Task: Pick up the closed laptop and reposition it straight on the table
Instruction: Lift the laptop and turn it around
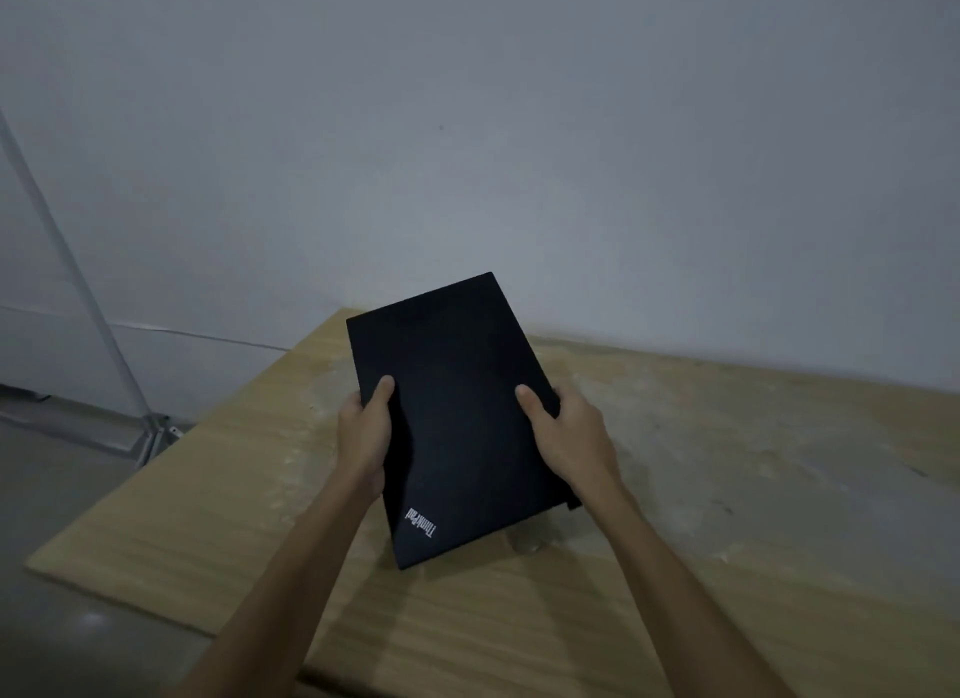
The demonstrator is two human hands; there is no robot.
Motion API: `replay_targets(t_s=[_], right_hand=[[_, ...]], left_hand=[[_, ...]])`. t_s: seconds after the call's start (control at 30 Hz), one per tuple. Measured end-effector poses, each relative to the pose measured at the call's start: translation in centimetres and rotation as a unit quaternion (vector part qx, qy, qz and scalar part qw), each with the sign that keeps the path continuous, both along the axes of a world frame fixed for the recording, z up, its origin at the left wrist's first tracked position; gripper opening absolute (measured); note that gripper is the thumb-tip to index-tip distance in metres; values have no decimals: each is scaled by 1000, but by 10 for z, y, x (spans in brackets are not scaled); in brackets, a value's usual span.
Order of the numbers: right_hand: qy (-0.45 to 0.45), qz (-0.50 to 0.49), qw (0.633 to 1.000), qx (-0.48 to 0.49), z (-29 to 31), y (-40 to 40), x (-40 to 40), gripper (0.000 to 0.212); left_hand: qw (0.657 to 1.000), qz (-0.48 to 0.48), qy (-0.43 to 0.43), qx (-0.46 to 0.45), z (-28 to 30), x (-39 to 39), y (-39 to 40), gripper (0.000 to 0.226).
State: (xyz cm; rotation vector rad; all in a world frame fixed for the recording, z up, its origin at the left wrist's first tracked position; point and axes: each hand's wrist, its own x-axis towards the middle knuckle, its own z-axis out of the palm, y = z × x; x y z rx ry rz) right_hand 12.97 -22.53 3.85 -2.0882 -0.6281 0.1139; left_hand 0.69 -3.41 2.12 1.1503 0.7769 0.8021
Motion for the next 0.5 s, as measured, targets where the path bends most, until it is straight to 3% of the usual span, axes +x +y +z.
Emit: replay_targets(t_s=[0.23,0.33,0.5], right_hand=[[-135,-53,985,-96,30,-46,23,62],[-153,-80,979,-105,43,-68,34,68],[-202,-78,967,-133,60,-94,49,80]], left_hand=[[999,-26,-15,-12,20,-1,18,32],[989,-124,32,73,25,-5,30,22],[930,-271,89,233,45,5,16,53]])
